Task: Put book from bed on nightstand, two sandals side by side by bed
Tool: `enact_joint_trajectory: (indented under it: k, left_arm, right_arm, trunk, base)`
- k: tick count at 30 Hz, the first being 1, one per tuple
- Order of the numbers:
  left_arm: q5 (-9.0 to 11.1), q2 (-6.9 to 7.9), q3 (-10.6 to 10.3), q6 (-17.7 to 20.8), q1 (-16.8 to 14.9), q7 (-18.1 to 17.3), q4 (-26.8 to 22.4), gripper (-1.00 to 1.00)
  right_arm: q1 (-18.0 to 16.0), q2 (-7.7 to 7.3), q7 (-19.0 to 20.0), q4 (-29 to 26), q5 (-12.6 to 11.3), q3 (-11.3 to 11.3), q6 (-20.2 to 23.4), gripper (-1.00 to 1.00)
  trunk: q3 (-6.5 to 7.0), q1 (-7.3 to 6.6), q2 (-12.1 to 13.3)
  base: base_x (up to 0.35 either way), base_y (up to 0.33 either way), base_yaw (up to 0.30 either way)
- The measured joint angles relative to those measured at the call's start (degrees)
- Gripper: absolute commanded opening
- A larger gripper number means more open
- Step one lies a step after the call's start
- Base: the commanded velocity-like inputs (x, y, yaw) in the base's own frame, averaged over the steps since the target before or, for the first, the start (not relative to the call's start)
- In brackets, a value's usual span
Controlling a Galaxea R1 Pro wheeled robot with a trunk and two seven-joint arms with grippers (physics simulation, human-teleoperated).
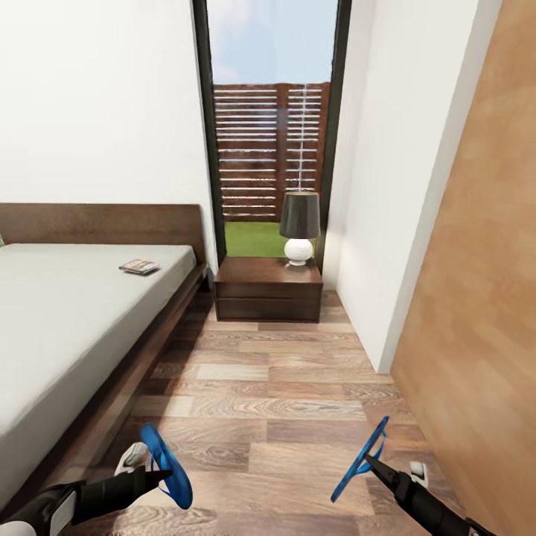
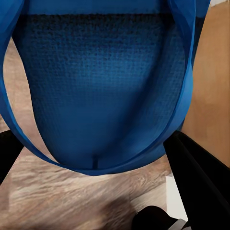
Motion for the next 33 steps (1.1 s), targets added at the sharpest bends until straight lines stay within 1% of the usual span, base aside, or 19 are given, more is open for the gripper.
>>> enact_joint_trajectory:
  k: [15, 30, 33]
  left_arm:
    - [0.0, 0.0, 0.0, 0.0, 0.0, 0.0, 0.0, -1.0]
    - [0.0, -0.01, 0.0, 0.0, 0.0, 0.0, 0.0, -1.0]
    - [0.0, -0.04, 0.0, 0.0, 0.0, 0.0, 0.0, -1.0]
  right_arm:
    - [0.0, 0.0, 0.1, 0.0, 0.0, 0.0, 0.1, -1.0]
    - [0.0, -0.04, -0.2, -0.1, 0.0, 0.0, 0.3, -1.0]
    - [0.0, -0.03, -2.2, -0.2, 0.0, 0.0, 0.2, -1.0]
  trunk:
    - [0.0, 0.0, 0.0]
    - [0.0, 0.0, 0.0]
    - [0.0, 0.0, 0.0]
  base:
    - [0.0, 0.0, 0.221]
    - [0.0, 0.0, 0.017]
    - [0.0, 0.0, 0.0]
